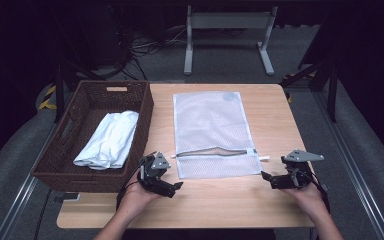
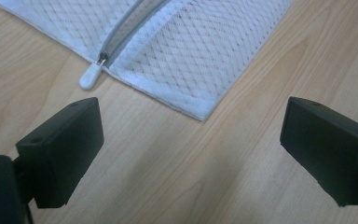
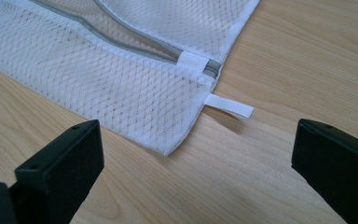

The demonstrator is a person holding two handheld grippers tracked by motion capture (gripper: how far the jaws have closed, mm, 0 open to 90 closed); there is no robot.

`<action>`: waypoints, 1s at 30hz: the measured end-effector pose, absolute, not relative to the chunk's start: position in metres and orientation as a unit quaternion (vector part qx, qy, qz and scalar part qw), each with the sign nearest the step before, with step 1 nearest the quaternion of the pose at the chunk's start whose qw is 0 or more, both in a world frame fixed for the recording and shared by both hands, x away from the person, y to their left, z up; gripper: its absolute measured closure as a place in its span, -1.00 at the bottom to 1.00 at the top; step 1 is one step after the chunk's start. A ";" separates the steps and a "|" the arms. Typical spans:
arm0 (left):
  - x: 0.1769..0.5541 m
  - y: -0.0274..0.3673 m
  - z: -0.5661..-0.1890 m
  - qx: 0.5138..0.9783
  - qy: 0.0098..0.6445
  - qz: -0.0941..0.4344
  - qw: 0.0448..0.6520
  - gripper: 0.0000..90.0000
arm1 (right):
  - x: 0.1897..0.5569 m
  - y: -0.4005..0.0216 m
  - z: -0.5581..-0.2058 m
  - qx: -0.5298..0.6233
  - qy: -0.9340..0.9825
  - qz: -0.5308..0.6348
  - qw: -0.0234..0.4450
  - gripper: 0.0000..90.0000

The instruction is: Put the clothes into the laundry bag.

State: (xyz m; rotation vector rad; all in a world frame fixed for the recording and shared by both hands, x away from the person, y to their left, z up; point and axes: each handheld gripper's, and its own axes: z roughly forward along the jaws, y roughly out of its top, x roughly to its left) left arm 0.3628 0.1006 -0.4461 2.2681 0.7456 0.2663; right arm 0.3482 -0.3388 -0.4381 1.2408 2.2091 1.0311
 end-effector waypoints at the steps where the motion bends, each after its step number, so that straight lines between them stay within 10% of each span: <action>1: 0.364 0.100 -0.445 0.880 0.290 0.103 0.362 -0.81 | 0.349 -0.338 -0.438 0.443 0.792 0.368 0.202 -0.91; 7: 0.371 0.096 -0.439 0.877 0.300 0.095 0.364 -0.33 | 0.353 -0.333 -0.428 0.434 0.794 0.378 0.197 -0.53; 19: 0.400 0.085 -0.426 0.865 0.337 0.083 0.362 1.00 | 0.388 -0.310 -0.415 0.413 0.812 0.362 0.196 0.94; 30: 0.430 0.068 -0.430 0.861 0.361 0.103 0.344 1.00 | 0.429 -0.294 -0.435 0.420 0.827 0.326 0.183 1.00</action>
